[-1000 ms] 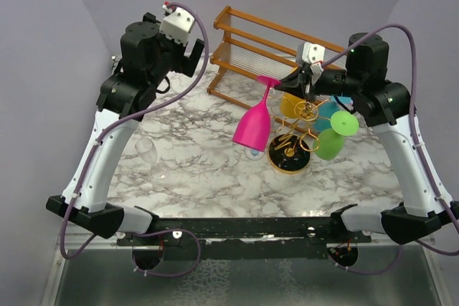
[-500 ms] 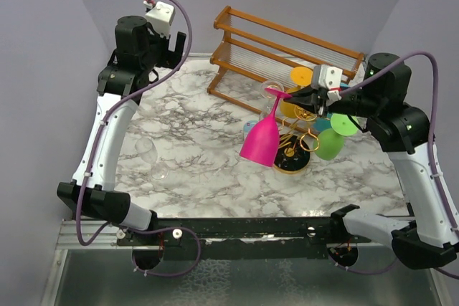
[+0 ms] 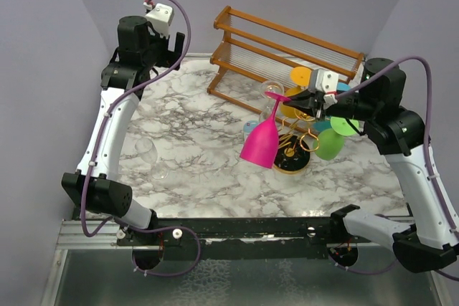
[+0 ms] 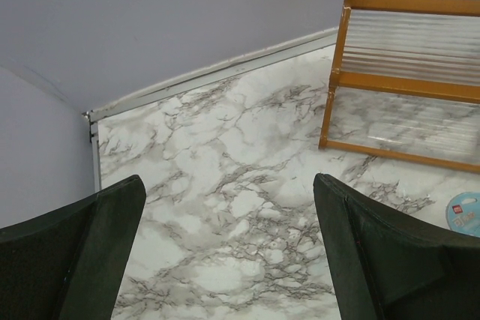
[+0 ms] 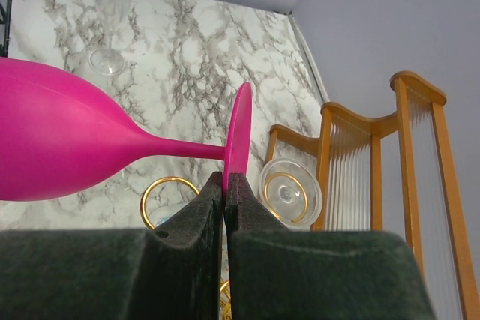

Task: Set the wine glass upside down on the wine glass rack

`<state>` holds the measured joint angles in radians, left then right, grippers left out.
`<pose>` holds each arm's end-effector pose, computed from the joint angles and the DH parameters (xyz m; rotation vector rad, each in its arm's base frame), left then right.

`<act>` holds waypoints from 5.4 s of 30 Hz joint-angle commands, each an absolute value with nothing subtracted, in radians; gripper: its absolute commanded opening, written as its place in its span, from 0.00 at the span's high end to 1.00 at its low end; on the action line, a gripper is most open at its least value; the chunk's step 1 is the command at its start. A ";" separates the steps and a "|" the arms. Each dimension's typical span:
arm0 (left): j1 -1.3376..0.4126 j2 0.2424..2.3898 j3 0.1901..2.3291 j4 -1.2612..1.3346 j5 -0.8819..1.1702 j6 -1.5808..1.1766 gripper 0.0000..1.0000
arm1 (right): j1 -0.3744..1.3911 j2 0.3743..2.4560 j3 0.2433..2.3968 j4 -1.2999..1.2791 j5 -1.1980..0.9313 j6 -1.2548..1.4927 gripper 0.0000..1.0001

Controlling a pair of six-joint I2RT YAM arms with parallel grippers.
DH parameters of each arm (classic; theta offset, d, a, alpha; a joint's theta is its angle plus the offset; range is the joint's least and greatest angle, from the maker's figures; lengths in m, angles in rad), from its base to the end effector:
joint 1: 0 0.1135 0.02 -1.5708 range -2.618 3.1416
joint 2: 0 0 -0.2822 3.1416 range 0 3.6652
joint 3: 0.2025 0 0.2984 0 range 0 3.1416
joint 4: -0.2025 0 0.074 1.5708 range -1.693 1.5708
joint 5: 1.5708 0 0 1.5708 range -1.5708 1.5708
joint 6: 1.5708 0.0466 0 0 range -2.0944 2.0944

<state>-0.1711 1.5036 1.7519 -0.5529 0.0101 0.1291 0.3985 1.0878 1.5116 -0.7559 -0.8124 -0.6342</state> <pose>0.3790 -0.0660 0.4889 0.2873 1.8534 -0.0384 0.1997 0.1208 0.5038 -1.3364 1.2624 0.6034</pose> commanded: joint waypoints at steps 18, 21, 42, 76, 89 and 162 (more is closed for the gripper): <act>-0.164 1.354 1.640 -0.451 0.118 0.138 0.03 | 0.402 0.991 1.581 -1.021 -0.727 -0.764 0.99; -0.164 1.343 1.630 -0.448 0.122 0.141 0.03 | 0.403 0.988 1.574 -1.023 -0.701 -0.767 0.99; -0.164 1.297 1.587 -0.433 0.150 0.151 0.03 | 0.403 0.941 1.549 -1.130 -0.577 -1.078 0.99; -0.164 1.294 1.571 -0.416 0.156 0.164 0.03 | 0.414 0.923 1.429 -1.072 -0.500 -1.212 0.99; -0.164 1.295 1.572 -0.420 0.174 0.168 0.03 | 0.414 0.915 1.439 -1.091 -0.437 -1.223 0.99; -0.164 1.282 1.563 -0.431 0.219 0.191 0.03 | 0.414 0.752 1.346 -1.181 -0.472 -1.122 0.90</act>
<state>-0.1692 1.3090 1.5700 -0.4423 0.1955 0.1795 0.4068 0.7761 1.3640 -1.2110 -0.4423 -1.1500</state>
